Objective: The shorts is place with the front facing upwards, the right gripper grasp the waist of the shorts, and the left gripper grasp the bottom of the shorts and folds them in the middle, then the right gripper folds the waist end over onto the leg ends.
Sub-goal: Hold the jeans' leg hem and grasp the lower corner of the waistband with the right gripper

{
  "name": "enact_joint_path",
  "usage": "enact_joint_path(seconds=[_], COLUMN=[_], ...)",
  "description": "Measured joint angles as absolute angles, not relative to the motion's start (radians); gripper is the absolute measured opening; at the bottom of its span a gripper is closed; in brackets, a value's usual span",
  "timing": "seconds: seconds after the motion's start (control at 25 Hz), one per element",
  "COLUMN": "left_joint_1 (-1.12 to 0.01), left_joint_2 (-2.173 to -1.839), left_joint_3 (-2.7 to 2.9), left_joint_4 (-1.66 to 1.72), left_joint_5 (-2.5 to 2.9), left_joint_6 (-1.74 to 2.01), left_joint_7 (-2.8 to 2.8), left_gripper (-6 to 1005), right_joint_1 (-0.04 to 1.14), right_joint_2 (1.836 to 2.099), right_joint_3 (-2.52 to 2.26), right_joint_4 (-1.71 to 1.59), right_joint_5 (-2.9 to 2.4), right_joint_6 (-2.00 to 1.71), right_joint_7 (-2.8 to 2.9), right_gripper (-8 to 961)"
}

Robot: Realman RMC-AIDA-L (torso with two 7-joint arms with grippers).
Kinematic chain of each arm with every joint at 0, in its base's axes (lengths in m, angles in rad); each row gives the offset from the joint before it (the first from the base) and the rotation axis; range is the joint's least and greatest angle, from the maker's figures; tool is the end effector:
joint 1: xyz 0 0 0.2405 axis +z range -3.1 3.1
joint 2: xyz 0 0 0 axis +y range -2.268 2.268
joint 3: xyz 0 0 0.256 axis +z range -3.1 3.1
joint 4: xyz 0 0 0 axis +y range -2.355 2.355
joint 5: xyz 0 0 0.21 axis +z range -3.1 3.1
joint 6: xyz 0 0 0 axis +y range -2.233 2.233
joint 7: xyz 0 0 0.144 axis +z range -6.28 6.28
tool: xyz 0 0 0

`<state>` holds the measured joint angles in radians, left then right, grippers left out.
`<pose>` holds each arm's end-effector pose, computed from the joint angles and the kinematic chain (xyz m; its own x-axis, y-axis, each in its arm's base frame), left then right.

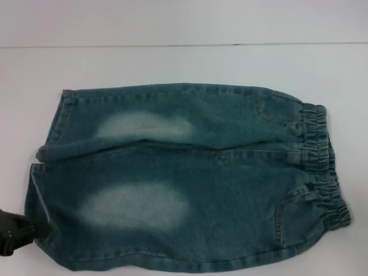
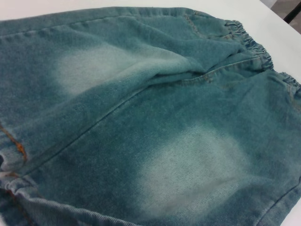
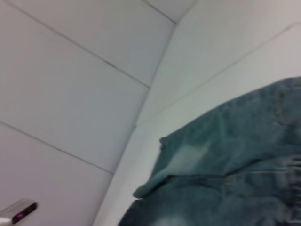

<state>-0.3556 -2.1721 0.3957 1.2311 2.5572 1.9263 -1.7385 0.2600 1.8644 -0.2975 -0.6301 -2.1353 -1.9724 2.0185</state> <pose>-0.3222 0.2395 0.0680 0.6589 0.7248 0.2011 0.7522 -0.6352 -0.1752 0.3600 0.2167 0.1174 0.1237 -0.8213 -0.5569 -0.9085 -0.3195 0.2695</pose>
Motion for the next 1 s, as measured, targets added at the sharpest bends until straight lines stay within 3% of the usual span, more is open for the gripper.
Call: enact_joint_path(seconds=[0.28,0.68,1.0], left_joint_1=[-0.356,-0.361,-0.366], left_joint_2=[-2.172,-2.172,-2.172], left_joint_3=[0.396,0.402,0.421], left_joint_4=[1.229,1.220,1.219], left_joint_5=[2.556,2.554,2.554], left_joint_6=[1.923,1.920,1.917], left_joint_7=[-1.739,-1.740,-1.740], left_gripper=[35,36,41], right_joint_1=[0.280,0.340,0.345], right_joint_2=[1.869,1.935,1.954], right_joint_3=[-0.296,-0.323,-0.364], right_joint_4=[-0.651,-0.659,-0.660], right_joint_5=[-2.187,-2.332,-2.348], right_joint_6=[-1.872,-1.735,-1.706], right_joint_7=[2.064,2.044,2.035], right_gripper=[831,835,835])
